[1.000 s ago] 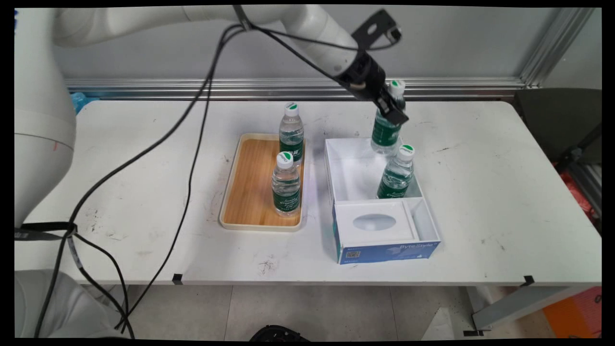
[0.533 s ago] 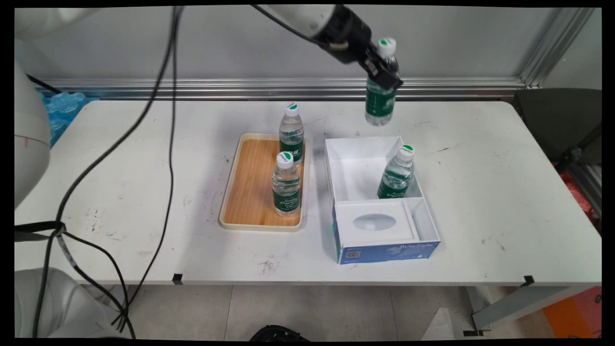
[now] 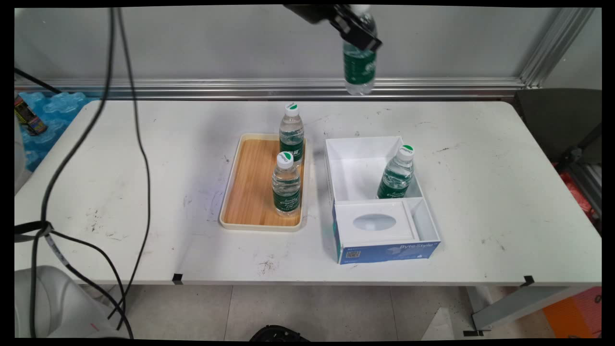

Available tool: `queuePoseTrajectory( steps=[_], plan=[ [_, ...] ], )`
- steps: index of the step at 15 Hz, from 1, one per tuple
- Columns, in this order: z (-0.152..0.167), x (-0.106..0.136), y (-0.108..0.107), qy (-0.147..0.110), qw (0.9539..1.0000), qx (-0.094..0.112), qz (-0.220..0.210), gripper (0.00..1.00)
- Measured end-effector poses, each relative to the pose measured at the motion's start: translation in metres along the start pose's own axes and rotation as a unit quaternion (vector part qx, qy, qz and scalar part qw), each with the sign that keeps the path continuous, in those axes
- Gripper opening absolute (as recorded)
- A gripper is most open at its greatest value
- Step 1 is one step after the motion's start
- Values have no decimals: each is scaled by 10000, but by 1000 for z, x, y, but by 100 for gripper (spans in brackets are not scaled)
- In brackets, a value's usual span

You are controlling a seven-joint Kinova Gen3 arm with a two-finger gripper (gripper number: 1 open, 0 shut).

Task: Place the picked object on the tray

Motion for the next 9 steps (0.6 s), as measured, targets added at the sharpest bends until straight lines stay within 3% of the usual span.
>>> queuePoseTrajectory(
  steps=[4, 9],
  plan=[
    [-47, -13, -4, -90, 9999, 63, 18, 0],
    [-107, -46, -12, -305, 9995, 47, 44, 0]
  ],
)
